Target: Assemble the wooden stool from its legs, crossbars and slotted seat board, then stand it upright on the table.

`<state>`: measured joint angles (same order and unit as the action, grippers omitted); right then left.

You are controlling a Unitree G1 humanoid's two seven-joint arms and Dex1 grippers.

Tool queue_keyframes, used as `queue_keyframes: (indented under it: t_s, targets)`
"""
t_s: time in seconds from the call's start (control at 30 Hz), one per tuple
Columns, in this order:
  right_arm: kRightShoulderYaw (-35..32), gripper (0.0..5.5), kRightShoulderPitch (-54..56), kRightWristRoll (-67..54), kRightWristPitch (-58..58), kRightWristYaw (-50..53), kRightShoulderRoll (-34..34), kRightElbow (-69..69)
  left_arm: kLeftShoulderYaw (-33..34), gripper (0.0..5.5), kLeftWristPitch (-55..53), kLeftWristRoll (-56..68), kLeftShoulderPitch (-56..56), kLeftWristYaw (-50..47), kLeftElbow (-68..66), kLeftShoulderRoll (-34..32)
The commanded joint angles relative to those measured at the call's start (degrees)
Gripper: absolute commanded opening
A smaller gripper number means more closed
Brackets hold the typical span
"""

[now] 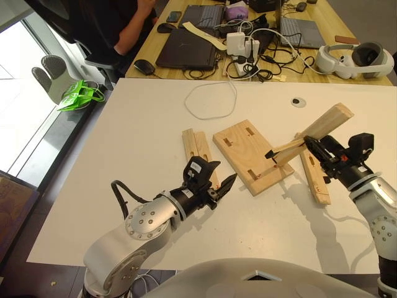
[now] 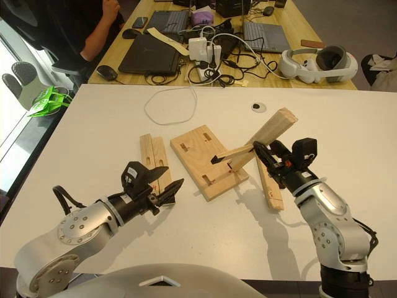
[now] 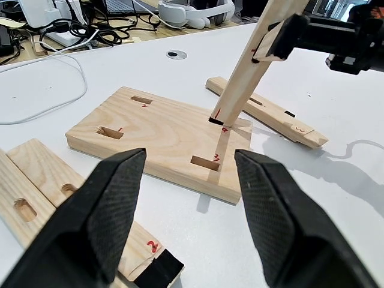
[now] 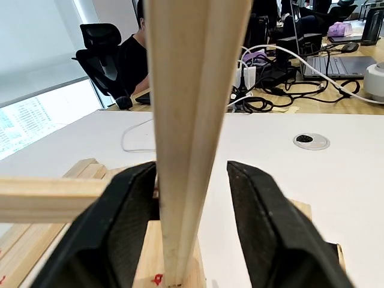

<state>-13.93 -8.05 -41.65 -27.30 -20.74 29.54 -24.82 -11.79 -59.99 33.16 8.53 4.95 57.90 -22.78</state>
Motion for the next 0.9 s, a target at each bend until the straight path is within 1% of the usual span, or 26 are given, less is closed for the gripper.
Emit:
queue_keyframes:
  t_s: [0.03,0.13,0.17,0.23,0.33,0.4,0.43,0.47,0.53,0.63,0.67,0.73,0.8,0.9]
  targets:
    - [-2.67,2.79,6.43,-1.47,-1.16,2.20,-0.61,0.13,-0.09,2.73,0.21,-0.92,-0.09,0.33,-0.24,-0.62]
    - [-4.44,3.34,12.39,-2.41,-1.84,4.22,-0.35,0.34,-0.22,2.73,0.25,-1.09,-0.19,0.61,-0.32,-0.72]
    - [-5.18,3.40,15.42,-3.10,-2.40,5.23,-0.07,0.79,-0.21,2.73,0.25,-1.18,-0.12,0.74,-0.29,-0.79]
    - [-6.53,3.40,22.66,-4.57,-3.38,7.42,0.51,2.60,-0.26,2.73,0.26,-1.44,-0.12,1.02,-0.31,-0.79]
    - [-10.09,3.40,39.76,-9.52,-5.21,14.16,0.58,9.02,-0.26,2.73,0.30,-1.62,-0.44,1.30,-0.61,-0.58]
    - [-11.06,3.40,46.13,-10.94,-6.06,16.26,0.83,12.71,-0.31,2.73,0.28,-1.69,-0.60,1.26,-0.74,-0.42]
    - [-10.87,3.40,47.56,-11.05,-6.71,16.24,1.03,13.99,-0.38,2.73,0.28,-1.75,-0.62,1.20,-0.79,-0.35]
    - [-9.94,3.40,47.03,-10.87,-8.40,16.06,1.29,14.49,-0.52,2.73,0.28,-1.84,-0.74,1.18,-0.90,-0.27]
    - [-7.12,3.40,42.26,-11.23,-14.28,15.05,2.45,13.32,-0.54,2.73,0.29,-1.92,-0.94,1.17,-1.04,-0.13]
    - [-0.55,3.40,31.27,-10.60,-24.99,9.15,8.33,9.41,-0.35,2.73,0.26,-2.06,-0.41,1.18,-0.75,-0.19]
    - [2.18,3.40,27.96,-9.85,-27.69,6.59,10.90,7.87,-0.41,2.73,0.23,-2.15,-0.27,1.07,-0.65,-0.10]
    - [5.06,3.40,24.04,-9.43,-30.70,3.42,13.63,5.56,-0.61,2.73,0.27,-2.33,-0.35,0.97,-0.73,0.09]
    - [5.01,3.40,23.61,-9.33,-30.76,3.45,12.92,5.42,-0.68,2.73,0.34,-2.49,-0.48,0.95,-0.82,0.28]
    - [4.55,3.40,25.07,-8.39,-29.05,5.54,9.92,5.62,-0.79,2.73,0.34,-2.61,-0.77,1.11,-0.97,0.24]
